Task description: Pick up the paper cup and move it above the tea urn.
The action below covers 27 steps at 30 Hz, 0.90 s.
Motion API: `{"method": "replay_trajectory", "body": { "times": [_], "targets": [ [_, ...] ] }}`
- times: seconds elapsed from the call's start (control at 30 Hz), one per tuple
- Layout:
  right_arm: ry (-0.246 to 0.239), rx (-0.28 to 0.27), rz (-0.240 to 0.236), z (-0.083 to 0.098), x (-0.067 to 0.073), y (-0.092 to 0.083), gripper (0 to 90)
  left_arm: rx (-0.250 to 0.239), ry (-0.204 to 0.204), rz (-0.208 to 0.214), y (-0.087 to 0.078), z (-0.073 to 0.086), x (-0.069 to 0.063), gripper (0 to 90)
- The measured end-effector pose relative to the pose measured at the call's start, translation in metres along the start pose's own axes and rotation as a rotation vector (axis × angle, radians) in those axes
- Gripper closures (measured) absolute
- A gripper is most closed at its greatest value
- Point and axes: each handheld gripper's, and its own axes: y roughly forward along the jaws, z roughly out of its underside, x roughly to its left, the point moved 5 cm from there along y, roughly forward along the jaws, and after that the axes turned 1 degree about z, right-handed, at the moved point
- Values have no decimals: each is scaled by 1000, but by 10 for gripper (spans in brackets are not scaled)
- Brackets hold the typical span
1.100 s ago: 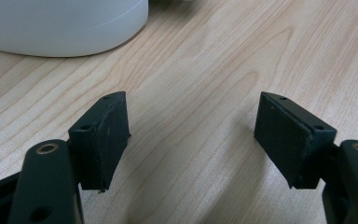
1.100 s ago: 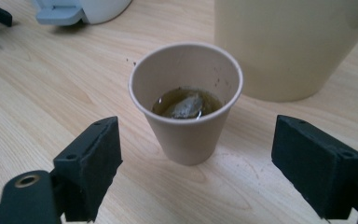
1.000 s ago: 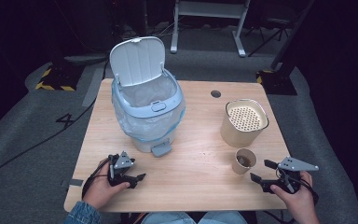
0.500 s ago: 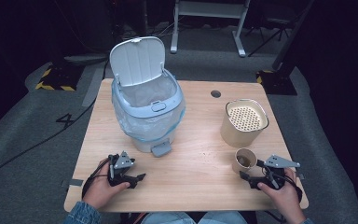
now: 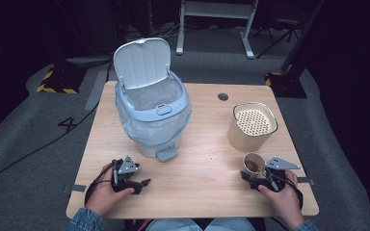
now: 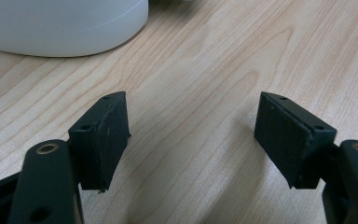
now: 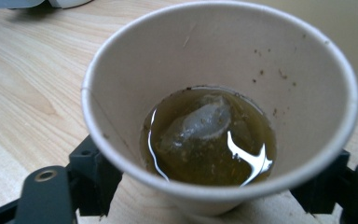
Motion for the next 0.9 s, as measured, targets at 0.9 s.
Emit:
{"method": "replay_trajectory", "body": {
  "times": [0.9],
  "targets": [
    [-57,-9,-25,-18,-11,-17,334,0,0,0,0,0,0,267]
  ]
}}
